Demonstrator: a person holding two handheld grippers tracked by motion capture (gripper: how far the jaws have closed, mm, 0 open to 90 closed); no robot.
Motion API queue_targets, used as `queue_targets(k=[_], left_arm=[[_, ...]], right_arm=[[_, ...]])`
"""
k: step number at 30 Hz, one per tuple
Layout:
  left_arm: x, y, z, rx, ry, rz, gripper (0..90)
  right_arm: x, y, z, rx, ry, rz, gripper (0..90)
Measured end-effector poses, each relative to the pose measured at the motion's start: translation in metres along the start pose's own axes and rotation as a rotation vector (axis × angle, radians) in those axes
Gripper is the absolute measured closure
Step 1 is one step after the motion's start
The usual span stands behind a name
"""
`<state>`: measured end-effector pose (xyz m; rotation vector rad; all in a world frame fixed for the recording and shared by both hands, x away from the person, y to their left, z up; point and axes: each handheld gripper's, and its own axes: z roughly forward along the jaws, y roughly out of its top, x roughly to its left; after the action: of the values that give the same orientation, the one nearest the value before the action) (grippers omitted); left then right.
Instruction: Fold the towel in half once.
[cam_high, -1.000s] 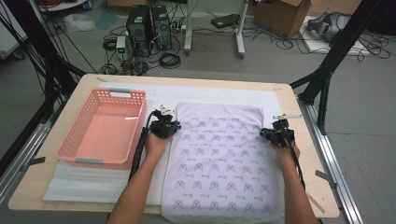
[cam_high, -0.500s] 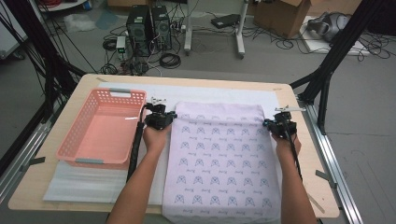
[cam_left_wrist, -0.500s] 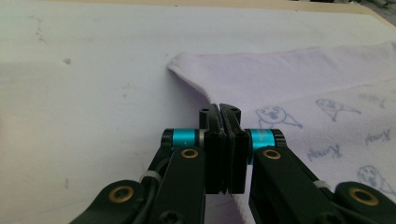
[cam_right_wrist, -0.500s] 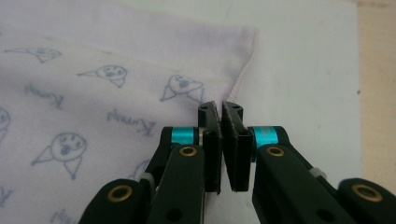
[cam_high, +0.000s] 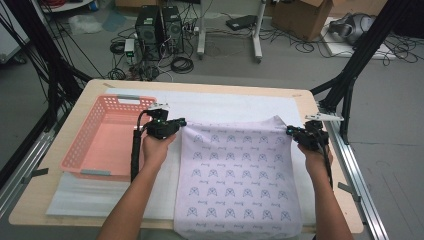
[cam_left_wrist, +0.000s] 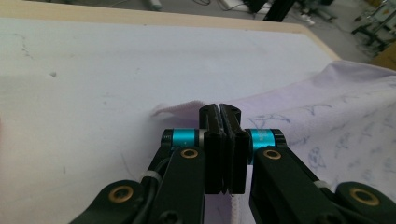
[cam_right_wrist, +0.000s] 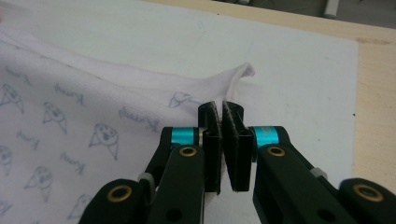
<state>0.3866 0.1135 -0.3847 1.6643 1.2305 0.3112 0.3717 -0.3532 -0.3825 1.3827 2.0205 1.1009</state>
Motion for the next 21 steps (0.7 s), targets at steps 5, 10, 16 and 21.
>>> queue_targets(k=[5,10,16,21], left_arm=[[-0.009,-0.014,-0.022,-0.003,-0.042,0.038,87.9],[-0.023,-0.031,-0.039,-0.006,-0.064,0.099,87.9],[-0.03,-0.053,-0.055,-0.01,-0.083,0.136,87.9],[-0.035,-0.072,-0.068,-0.008,-0.098,0.153,87.9]], right_arm=[[0.004,-0.014,-0.017,-0.007,0.026,-0.006,86.2],[0.01,-0.033,-0.036,-0.029,0.045,-0.01,86.1],[0.017,-0.062,-0.056,-0.032,0.085,-0.01,86.0],[0.027,-0.082,-0.069,-0.029,0.098,-0.017,86.0]])
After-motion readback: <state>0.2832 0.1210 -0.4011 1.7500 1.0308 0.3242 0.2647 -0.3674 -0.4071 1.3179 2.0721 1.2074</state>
